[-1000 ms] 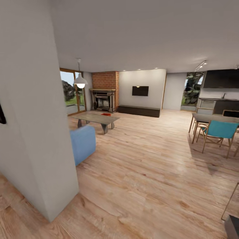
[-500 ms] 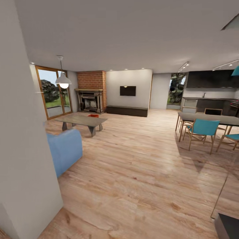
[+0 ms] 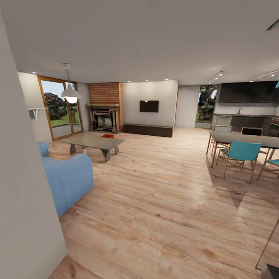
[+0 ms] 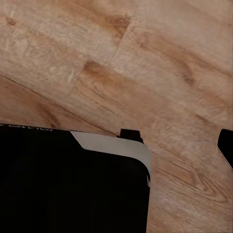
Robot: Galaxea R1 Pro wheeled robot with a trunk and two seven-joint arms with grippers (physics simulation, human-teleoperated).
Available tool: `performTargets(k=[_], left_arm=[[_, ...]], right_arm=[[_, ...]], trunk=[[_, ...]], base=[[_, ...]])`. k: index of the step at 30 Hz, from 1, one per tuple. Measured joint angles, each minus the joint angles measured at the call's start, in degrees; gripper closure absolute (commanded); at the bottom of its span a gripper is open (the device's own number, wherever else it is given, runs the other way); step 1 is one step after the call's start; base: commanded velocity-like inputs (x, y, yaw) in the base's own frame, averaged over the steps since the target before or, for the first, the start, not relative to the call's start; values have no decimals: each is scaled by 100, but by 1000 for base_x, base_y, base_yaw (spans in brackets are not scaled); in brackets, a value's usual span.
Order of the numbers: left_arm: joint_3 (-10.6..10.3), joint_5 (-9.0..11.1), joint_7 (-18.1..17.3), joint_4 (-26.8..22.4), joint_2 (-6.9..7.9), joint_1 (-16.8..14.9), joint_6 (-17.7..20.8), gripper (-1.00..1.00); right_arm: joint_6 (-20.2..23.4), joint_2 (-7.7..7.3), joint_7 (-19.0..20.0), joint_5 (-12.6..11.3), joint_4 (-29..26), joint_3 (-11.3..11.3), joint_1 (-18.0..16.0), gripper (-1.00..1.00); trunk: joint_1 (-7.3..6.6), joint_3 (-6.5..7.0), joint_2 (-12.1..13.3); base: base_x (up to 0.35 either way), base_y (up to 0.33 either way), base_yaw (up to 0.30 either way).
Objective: Move the two storage containers from the living room to the garage. In the garage, place one container on the floor and stack the other container on top of it (either order is fine).
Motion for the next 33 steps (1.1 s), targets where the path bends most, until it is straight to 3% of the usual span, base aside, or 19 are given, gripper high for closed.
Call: performTargets(k=[33], left_arm=[[0,0,18,-2,-9,0,0,-100]], right_arm=[[0,-4,0,0,0,-9,0,-100]], trunk=[[0,0,1]], base=[[322,0,-3]])
